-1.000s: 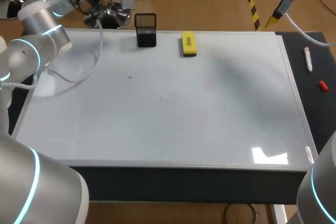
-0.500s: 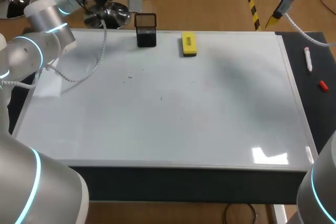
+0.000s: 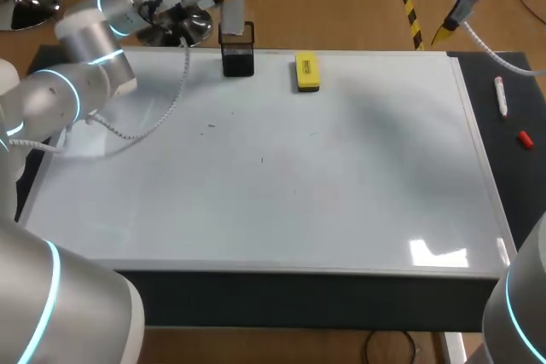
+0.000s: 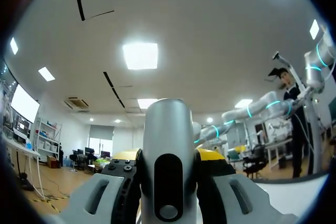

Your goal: Pick up the inspection probe, press it on each red-marked spot on the whiteboard one by one, put down the probe, pick up the eraser, and wipe off all the red marks.

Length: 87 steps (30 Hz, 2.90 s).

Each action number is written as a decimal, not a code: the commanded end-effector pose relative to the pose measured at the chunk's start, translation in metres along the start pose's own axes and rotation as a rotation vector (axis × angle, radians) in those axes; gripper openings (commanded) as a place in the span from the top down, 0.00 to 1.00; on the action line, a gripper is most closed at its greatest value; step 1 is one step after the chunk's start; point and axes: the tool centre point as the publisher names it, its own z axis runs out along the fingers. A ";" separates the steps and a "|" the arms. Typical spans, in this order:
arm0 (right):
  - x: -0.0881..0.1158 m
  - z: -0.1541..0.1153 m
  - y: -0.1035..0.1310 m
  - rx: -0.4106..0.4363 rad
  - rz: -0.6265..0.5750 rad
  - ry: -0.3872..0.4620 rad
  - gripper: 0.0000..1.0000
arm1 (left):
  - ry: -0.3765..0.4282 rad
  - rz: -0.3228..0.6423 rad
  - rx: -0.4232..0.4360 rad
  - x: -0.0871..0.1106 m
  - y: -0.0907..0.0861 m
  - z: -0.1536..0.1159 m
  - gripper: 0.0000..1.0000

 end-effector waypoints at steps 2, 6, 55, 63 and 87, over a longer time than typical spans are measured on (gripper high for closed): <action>-0.001 0.000 0.000 0.003 -0.002 0.004 0.00 | 0.066 -0.008 0.020 -0.003 0.011 0.000 1.00; -0.001 0.000 0.000 0.003 -0.002 0.004 0.00 | 0.071 -0.007 0.017 -0.001 0.019 0.002 1.00; -0.001 0.000 0.000 0.003 -0.002 0.004 0.00 | 0.031 0.040 0.039 -0.027 0.020 0.000 1.00; -0.001 0.000 0.000 0.003 -0.002 0.004 0.00 | 0.028 0.038 0.054 -0.016 0.012 -0.003 1.00; -0.001 0.000 0.000 0.003 -0.002 0.004 0.00 | 0.020 0.087 0.052 -0.039 0.021 -0.006 1.00</action>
